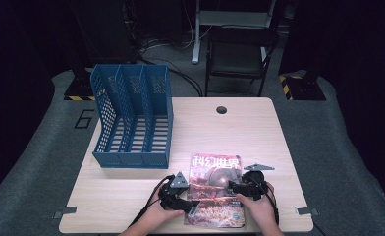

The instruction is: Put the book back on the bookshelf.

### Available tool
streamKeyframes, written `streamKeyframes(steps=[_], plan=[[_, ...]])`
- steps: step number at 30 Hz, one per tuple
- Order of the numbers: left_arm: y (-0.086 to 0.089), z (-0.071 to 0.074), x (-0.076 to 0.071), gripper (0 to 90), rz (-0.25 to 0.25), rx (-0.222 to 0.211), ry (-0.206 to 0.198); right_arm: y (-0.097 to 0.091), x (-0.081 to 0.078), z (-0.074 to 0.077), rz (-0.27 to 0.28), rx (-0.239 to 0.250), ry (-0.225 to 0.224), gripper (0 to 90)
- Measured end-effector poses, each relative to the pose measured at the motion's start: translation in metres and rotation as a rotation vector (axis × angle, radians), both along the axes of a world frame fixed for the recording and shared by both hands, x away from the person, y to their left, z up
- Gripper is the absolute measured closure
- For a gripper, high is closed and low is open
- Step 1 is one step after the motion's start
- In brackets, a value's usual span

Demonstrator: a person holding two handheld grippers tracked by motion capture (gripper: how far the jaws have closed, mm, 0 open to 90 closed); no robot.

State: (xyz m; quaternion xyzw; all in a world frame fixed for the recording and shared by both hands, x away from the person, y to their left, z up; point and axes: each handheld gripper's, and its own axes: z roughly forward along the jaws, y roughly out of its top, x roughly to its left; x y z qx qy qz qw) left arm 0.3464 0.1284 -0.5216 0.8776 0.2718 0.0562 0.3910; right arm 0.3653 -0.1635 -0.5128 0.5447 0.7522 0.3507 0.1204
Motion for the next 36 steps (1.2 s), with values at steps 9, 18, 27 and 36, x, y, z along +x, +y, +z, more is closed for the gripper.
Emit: streamKeyframes(steps=[9, 18, 27, 36], plan=[[-0.001, 0.001, -0.009, 27.3, 0.026, 0.013, 0.003, 0.000, 0.001, 0.000, 0.013, 0.028, 0.008, 37.2], [-0.001, -0.002, -0.016, 27.3, 0.056, 0.005, -0.023, 0.003, 0.006, 0.000, 0.009, 0.048, 0.017, 38.5], [0.003, -0.006, -0.018, 27.2, 0.053, -0.035, -0.043, 0.008, 0.005, 0.001, -0.037, 0.037, 0.022, 36.7], [0.003, -0.007, -0.018, 27.2, 0.046, -0.043, -0.050, -0.003, 0.008, 0.000, -0.074, 0.160, 0.062, 39.3]])
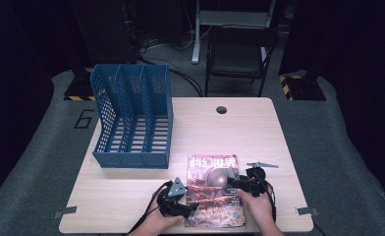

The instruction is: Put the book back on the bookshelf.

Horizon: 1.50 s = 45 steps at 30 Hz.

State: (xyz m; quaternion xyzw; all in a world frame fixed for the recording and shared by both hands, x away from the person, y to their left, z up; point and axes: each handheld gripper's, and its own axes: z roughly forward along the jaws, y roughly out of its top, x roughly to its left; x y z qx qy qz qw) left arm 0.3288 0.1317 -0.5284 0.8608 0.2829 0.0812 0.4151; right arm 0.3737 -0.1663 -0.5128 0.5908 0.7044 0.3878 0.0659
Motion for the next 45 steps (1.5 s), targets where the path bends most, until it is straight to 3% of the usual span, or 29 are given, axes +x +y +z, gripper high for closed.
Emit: streamKeyframes(steps=[7, 14, 17, 19, 25, 29, 31, 33, 42, 45], plan=[[0.001, 0.000, 0.000, 27.1, -0.002, 0.008, -0.004, -0.002, -0.003, 0.007, 0.006, 0.029, -0.024, 39.8], [0.001, 0.000, -0.001, 27.2, -0.005, 0.002, 0.006, -0.007, -0.009, 0.018, 0.030, 0.145, -0.074, 42.1], [0.001, 0.000, 0.000, 27.2, -0.006, 0.003, 0.006, -0.005, -0.011, 0.021, 0.051, 0.159, -0.103, 42.2], [0.001, 0.000, 0.000, 27.2, -0.004, 0.006, 0.000, -0.003, -0.013, 0.023, 0.065, 0.171, -0.093, 42.7], [0.001, 0.000, 0.000, 27.2, -0.006, 0.011, -0.003, -0.003, -0.015, 0.019, 0.072, 0.150, -0.041, 43.7], [0.001, 0.000, 0.000, 27.2, -0.005, 0.006, -0.004, -0.004, -0.007, 0.009, 0.076, 0.130, 0.011, 44.1], [0.001, -0.001, 0.000, 27.3, -0.001, -0.002, -0.008, -0.003, -0.004, 0.004, 0.081, 0.091, 0.025, 44.0], [0.001, -0.001, 0.000, 27.3, -0.007, -0.007, -0.005, -0.003, -0.002, 0.002, 0.079, 0.093, 0.046, 44.0], [0.002, 0.000, 0.001, 27.6, -0.011, -0.002, -0.006, 0.001, 0.005, -0.001, 0.099, 0.048, 0.003, 42.2], [0.002, 0.000, 0.001, 27.6, -0.011, -0.002, -0.006, 0.001, 0.005, 0.000, 0.097, 0.051, 0.008, 41.9]])
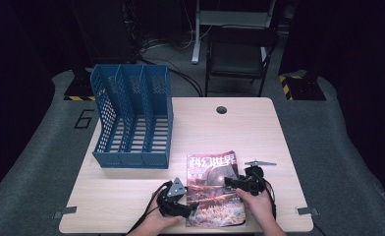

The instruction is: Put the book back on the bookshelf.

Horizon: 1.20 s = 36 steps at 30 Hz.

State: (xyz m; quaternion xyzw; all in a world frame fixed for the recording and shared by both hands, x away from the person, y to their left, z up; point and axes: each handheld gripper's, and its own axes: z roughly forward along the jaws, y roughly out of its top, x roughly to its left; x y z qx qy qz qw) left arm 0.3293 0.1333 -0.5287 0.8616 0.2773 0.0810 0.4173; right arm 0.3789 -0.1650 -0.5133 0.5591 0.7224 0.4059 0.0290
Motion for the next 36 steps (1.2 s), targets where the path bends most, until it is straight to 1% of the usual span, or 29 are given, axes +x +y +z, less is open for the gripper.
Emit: streamKeyframes(steps=[1, 4, 6, 8, 10, 11, 12, 13, 14, 15, 17, 18, 20, 25, 26, 29, 30, 31, 33, 35, 36], plan=[[0.000, 0.000, 0.000, 27.6, 0.000, 0.000, 0.000, -0.001, 0.000, 0.000, 0.001, 0.007, -0.005, 42.0], [-0.001, -0.001, -0.001, 27.9, 0.017, -0.002, -0.008, -0.002, -0.002, 0.001, -0.012, 0.035, 0.032, 43.3], [-0.001, 0.000, -0.001, 28.5, 0.022, 0.002, -0.003, -0.002, -0.005, 0.001, -0.018, 0.033, 0.052, 44.2], [-0.001, 0.000, -0.001, 28.6, 0.025, 0.002, -0.005, -0.003, -0.009, 0.002, -0.002, 0.022, 0.060, 44.1], [-0.001, -0.001, -0.001, 28.7, 0.028, -0.002, -0.009, -0.004, -0.013, 0.003, 0.012, 0.029, 0.086, 45.4], [-0.001, 0.000, -0.001, 28.7, 0.025, -0.003, -0.007, -0.005, -0.015, 0.003, 0.027, 0.054, 0.091, 45.3], [-0.001, 0.000, 0.000, 28.9, 0.024, -0.005, -0.004, -0.005, -0.016, 0.004, 0.026, 0.074, 0.101, 45.4], [-0.001, 0.000, 0.000, 29.1, 0.017, -0.005, 0.012, -0.005, -0.018, 0.005, 0.031, 0.099, 0.097, 45.9], [0.000, 0.000, 0.000, 29.2, 0.017, -0.003, 0.011, -0.005, -0.019, 0.007, 0.040, 0.111, 0.091, 46.3], [0.000, 0.000, 0.000, 29.3, 0.016, -0.004, 0.011, -0.004, -0.018, 0.007, 0.045, 0.110, 0.081, 46.8], [0.000, 0.000, 0.000, 29.2, 0.016, -0.005, 0.010, -0.001, -0.018, 0.006, 0.058, 0.090, 0.088, 46.7], [0.000, 0.000, 0.000, 29.2, 0.016, -0.005, 0.011, 0.002, -0.018, 0.005, 0.062, 0.072, 0.098, 46.7], [0.000, 0.000, 0.000, 29.2, 0.016, -0.005, 0.010, 0.003, -0.016, 0.003, 0.074, 0.053, 0.095, 46.5], [0.000, 0.000, 0.000, 29.2, 0.016, -0.005, 0.010, 0.004, -0.013, 0.001, 0.082, 0.064, 0.112, 44.2], [0.000, 0.000, 0.000, 29.2, 0.016, -0.005, 0.010, 0.004, -0.012, 0.001, 0.091, 0.060, 0.098, 43.8], [0.000, 0.000, 0.000, 29.3, 0.016, -0.006, 0.010, 0.006, -0.013, 0.001, 0.084, 0.053, 0.102, 43.3], [0.000, 0.000, 0.000, 29.3, 0.016, -0.006, 0.010, 0.006, -0.012, 0.001, 0.088, 0.049, 0.093, 43.4], [0.000, 0.000, 0.000, 29.2, 0.016, -0.005, 0.010, 0.007, -0.013, 0.002, 0.088, 0.046, 0.093, 43.7], [0.000, 0.000, 0.000, 29.3, 0.016, -0.005, 0.010, 0.008, -0.013, 0.002, 0.087, 0.046, 0.094, 47.6], [0.000, 0.000, 0.000, 29.2, 0.016, -0.005, 0.010, 0.008, -0.013, 0.003, 0.077, 0.038, 0.106, 55.0], [0.000, 0.000, 0.000, 29.2, 0.016, -0.005, 0.010, 0.006, -0.011, 0.002, 0.078, 0.033, 0.101, 58.6]])
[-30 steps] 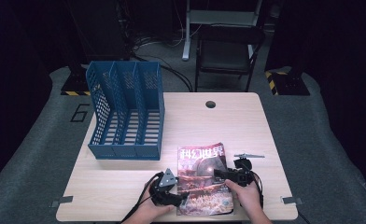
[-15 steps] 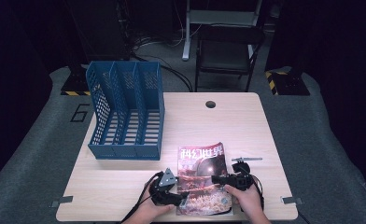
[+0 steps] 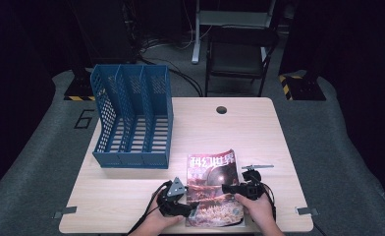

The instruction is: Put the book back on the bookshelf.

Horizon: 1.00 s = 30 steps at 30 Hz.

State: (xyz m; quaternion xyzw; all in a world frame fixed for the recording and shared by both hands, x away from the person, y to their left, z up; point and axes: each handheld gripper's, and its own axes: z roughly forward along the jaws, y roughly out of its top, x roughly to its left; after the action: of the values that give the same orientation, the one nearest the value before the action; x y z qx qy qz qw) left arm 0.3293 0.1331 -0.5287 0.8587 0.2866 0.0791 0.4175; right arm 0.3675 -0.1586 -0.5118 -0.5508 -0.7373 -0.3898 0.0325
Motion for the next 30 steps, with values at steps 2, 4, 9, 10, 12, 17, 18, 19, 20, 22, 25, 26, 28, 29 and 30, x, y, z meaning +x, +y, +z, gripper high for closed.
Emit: streamKeyframes(steps=[2, 4, 9, 10, 12, 17, 18, 19, 20, 22, 25, 26, 28, 29, 30], plan=[[0.0000, 0.0000, 0.0000, 29.3, 0.000, 0.000, 0.000, -0.0021, 0.0006, -0.0003, 0.002, 0.010, 0.013, 62.9], [0.0000, 0.0000, 0.0000, 29.2, 0.000, 0.000, 0.000, -0.0029, 0.0007, -0.0004, 0.002, 0.019, 0.021, 66.4], [0.0000, 0.0000, 0.0001, 29.2, 0.001, 0.000, 0.000, -0.0013, 0.0001, 0.0007, 0.018, 0.029, 0.040, 71.5], [0.0000, 0.0000, 0.0001, 29.2, 0.000, 0.000, 0.000, -0.0021, 0.0008, 0.0003, 0.025, 0.030, 0.036, 71.6], [0.0000, 0.0000, 0.0001, 29.2, 0.000, 0.000, 0.000, -0.0033, 0.0020, -0.0008, 0.035, 0.030, 0.026, 71.6], [0.0001, 0.0000, 0.0001, 29.2, 0.003, 0.000, 0.000, -0.0035, 0.0027, -0.0016, 0.031, 0.041, 0.042, 68.9], [0.0001, -0.0001, 0.0001, 29.2, 0.004, -0.001, 0.001, -0.0021, 0.0022, -0.0010, 0.029, 0.040, 0.054, 67.9], [0.0002, 0.0001, 0.0002, 29.2, 0.001, 0.000, 0.002, -0.0017, 0.0028, -0.0015, 0.041, 0.020, 0.033, 66.8], [0.0001, -0.0001, 0.0001, 29.2, 0.004, -0.001, -0.001, -0.0009, 0.0032, -0.0017, 0.049, 0.010, 0.021, 65.5], [-0.0003, -0.0009, 0.0001, 29.2, 0.011, -0.009, -0.007, 0.0000, 0.0032, -0.0015, 0.049, 0.006, 0.025, 63.6], [-0.0001, -0.0009, 0.0005, 29.2, 0.008, -0.010, -0.007, -0.0002, 0.0033, -0.0017, 0.051, 0.021, 0.030, 59.4], [-0.0001, -0.0009, 0.0005, 29.2, 0.008, -0.011, -0.006, -0.0007, 0.0036, -0.0021, 0.051, 0.027, 0.029, 58.3], [0.0000, -0.0008, 0.0007, 29.2, 0.005, -0.009, -0.006, -0.0008, 0.0039, -0.0027, 0.051, 0.042, 0.031, 55.4], [0.0000, -0.0008, 0.0007, 29.1, 0.006, -0.009, -0.006, 0.0003, 0.0032, -0.0020, 0.044, 0.052, 0.045, 53.7], [0.0000, -0.0008, 0.0007, 29.1, 0.006, -0.009, -0.006, 0.0002, 0.0039, -0.0027, 0.056, 0.051, 0.027, 51.9]])
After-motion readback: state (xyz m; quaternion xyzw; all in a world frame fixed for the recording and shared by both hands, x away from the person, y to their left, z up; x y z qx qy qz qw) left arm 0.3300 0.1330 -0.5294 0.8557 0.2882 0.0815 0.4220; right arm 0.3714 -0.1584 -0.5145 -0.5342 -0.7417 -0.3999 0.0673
